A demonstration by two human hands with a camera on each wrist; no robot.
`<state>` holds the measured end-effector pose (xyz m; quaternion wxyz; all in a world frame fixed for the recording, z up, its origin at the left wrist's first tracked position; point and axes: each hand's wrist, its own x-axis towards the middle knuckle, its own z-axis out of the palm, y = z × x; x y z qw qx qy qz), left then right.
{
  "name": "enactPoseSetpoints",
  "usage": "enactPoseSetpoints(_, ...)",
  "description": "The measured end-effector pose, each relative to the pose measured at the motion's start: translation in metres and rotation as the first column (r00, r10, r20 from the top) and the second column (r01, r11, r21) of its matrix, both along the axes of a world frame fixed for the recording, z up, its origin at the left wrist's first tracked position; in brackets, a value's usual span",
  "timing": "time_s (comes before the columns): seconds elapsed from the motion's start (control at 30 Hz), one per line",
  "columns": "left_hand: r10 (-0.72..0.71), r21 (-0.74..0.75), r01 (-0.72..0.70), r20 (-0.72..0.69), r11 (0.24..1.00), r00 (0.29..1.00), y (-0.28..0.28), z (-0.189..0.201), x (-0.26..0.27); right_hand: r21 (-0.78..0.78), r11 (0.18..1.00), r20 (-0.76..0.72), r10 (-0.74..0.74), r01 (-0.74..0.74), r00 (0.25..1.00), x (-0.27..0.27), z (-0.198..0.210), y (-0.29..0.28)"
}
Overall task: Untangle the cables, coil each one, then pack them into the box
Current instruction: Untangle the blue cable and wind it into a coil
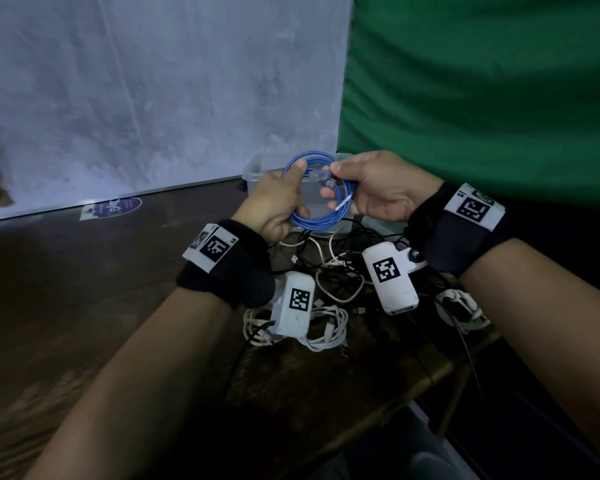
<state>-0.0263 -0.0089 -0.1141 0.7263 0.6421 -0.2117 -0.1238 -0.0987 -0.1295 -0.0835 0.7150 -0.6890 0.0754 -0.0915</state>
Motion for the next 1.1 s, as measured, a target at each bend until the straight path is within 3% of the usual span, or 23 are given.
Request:
enactPoseSetpoints(0.17, -0.14, -0.091, 0.13, -0.114, 0.987, 0.984, 0.003, 0.005, -0.004, 0.06, 0.997, 0.04, -0.05, 0.047, 0.998, 0.001, 0.001, -0.006)
enactPoseSetpoints(0.47, -0.095, -0.019, 0.095, 0.03, 0.995, 0.995, 0.003, 0.005, -0.007, 0.126, 0.99, 0.094, -0.071, 0.059, 0.993, 0.006, -0.002, -0.006)
enactPoseSetpoints(0.73, -0.161, -0.152, 0.139, -0.142, 0.979, 0.977, 0.005, 0.012, -0.009, 0.199, 0.98, 0.017, -0.025, 0.021, 1.0, 0.006, 0.0, -0.003)
enactPoseSetpoints(0.97, -0.191, -0.121, 0.164, -0.266, 0.979, 0.945, 0.005, 0.012, -0.006, 0.174, 0.985, -0.048, 0.009, 0.0, 0.999, 0.003, 0.002, -0.003)
enactPoseSetpoints(1.1, -0.303, -0.095, 0.288, -0.343, 0.953, 0.889, 0.009, 0.014, -0.004, 0.127, 0.992, -0.064, 0.017, -0.009, 0.998, 0.002, 0.0, -0.003)
